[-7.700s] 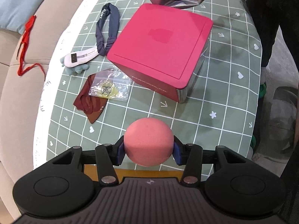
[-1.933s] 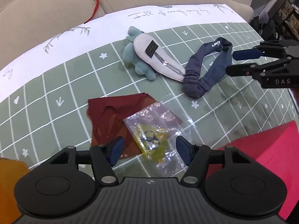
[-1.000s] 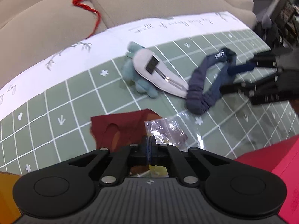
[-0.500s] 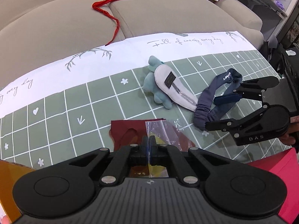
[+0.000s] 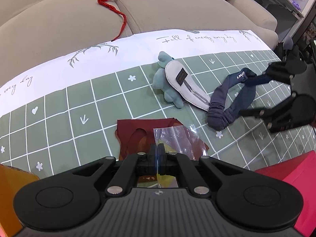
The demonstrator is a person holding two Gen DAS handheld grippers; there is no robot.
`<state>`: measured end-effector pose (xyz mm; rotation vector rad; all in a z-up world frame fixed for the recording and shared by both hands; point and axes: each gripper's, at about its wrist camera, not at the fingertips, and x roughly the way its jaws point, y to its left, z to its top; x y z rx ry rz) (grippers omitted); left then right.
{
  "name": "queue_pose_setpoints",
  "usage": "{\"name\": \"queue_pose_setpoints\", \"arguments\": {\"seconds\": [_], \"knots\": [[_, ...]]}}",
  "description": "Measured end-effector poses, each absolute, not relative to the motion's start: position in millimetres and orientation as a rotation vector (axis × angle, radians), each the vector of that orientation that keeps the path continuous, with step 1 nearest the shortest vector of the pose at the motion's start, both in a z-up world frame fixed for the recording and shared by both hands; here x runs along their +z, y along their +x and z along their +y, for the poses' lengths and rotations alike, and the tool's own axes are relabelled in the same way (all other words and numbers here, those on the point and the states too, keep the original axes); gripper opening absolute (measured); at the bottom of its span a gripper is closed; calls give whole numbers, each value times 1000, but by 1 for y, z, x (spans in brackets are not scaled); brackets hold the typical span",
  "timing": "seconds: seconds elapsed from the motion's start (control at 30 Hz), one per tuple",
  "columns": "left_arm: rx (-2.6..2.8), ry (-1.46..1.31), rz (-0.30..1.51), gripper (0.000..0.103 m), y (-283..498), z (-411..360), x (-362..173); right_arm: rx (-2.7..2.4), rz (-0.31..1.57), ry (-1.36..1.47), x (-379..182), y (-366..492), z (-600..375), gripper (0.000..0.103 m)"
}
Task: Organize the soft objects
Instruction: 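Grasp the clear plastic bag with the left tool while the right tool grasps the navy headband, then lift the plastic bag with the left tool while the right tool lifts the navy headband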
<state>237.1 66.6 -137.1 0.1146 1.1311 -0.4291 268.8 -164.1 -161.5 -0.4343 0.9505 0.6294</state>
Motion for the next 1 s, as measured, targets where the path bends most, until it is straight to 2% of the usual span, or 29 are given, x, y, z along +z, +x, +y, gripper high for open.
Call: {"name": "queue_pose_setpoints", "arguments": {"seconds": [0.2, 0.23, 0.3, 0.37, 0.63, 1.0], "knots": [[-426, 115, 1131, 0, 237, 67, -137, 583, 987, -502, -173, 277, -188, 67], [-425, 115, 1130, 0, 237, 67, -136, 581, 981, -490, -175, 277, -190, 64], [-425, 113, 1127, 0, 237, 67, -134, 581, 995, -463, -176, 280, -191, 41], [-428, 105, 1122, 0, 236, 67, -132, 612, 1014, -432, -176, 281, -190, 0], [-451, 119, 1079, 0, 229, 63, -116, 634, 1074, -368, -170, 276, -183, 0], [-431, 145, 1000, 0, 212, 62, -74, 550, 953, -232, -117, 267, -206, 0]]}}
